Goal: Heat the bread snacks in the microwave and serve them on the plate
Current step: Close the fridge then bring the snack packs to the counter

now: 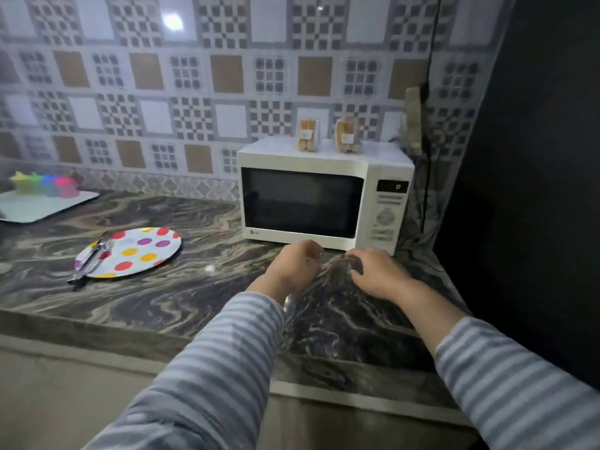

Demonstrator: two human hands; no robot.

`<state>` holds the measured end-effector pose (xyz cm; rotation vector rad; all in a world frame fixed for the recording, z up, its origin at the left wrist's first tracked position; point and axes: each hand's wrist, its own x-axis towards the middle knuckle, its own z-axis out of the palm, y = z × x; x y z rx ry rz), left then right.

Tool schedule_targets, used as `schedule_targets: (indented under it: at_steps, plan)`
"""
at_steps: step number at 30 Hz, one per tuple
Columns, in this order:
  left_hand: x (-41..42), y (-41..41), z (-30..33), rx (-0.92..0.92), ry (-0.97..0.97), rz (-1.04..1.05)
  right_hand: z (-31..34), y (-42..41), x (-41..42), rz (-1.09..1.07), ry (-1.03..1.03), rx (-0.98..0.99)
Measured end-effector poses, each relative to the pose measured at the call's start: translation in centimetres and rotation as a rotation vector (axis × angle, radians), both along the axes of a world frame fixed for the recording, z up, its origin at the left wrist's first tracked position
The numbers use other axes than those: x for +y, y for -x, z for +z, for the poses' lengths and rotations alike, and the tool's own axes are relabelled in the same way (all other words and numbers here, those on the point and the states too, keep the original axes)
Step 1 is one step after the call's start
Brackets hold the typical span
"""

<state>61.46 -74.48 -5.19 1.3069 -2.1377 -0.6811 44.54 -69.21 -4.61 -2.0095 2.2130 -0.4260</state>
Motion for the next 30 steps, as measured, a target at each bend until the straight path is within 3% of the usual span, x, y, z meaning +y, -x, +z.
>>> schedule_targets:
  at_steps: [7, 11, 20, 30]
  plan:
    - [-6.7, 7.4, 0.6, 0.07, 0.066, -0.142, 2.3, 8.2, -6.0, -0.054, 0.142, 0.024]
    - [-10.2, 11.4, 0.4, 0.18, 0.052, -0.156, 3.8, 11.4, -9.2, -0.101, 0.244, 0.154]
    - [-16.0, 16.0, -1.1, 0.242, 0.301, -0.263, 2.9, 14.2, -14.3, -0.064, 0.338, 0.536]
    - [-19.8, 17.8, -1.8, 0.216, 0.429, -0.346, -0.1, 15.7, -18.1, -0.102, 0.493, 0.591]
